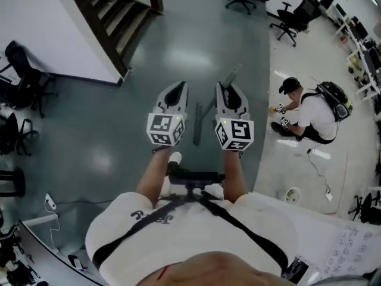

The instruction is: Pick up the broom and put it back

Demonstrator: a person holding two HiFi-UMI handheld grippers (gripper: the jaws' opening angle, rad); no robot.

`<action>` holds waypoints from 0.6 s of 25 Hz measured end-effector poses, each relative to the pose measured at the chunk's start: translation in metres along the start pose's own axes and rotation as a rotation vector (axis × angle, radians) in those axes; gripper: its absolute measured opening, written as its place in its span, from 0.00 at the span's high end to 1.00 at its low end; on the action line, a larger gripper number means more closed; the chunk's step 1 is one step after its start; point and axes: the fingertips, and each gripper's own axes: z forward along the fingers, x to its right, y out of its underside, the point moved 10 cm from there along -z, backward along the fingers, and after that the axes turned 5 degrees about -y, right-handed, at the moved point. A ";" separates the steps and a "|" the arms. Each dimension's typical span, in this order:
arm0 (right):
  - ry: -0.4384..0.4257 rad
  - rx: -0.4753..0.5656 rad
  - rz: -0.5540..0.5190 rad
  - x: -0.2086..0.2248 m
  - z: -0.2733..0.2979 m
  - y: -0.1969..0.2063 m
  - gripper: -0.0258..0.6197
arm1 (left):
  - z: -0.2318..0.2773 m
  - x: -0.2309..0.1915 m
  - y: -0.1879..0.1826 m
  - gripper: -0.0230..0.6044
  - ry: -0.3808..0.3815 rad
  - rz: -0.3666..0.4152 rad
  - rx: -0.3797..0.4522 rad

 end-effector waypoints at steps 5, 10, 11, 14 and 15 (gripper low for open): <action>-0.161 -0.024 0.063 -0.068 0.099 0.017 0.81 | -0.010 -0.108 -0.011 0.95 -0.140 -0.014 0.014; -0.241 -0.026 0.069 -0.129 0.177 0.026 0.81 | -0.001 -0.200 -0.025 0.95 -0.189 -0.015 0.045; -0.248 -0.026 0.060 -0.138 0.190 0.026 0.81 | 0.003 -0.215 -0.028 0.95 -0.190 -0.017 0.049; -0.244 -0.030 0.025 -0.158 0.223 0.027 0.81 | 0.018 -0.251 -0.039 0.95 -0.182 -0.018 0.059; -0.238 -0.032 0.013 -0.161 0.234 0.028 0.81 | 0.023 -0.261 -0.041 0.95 -0.179 -0.017 0.061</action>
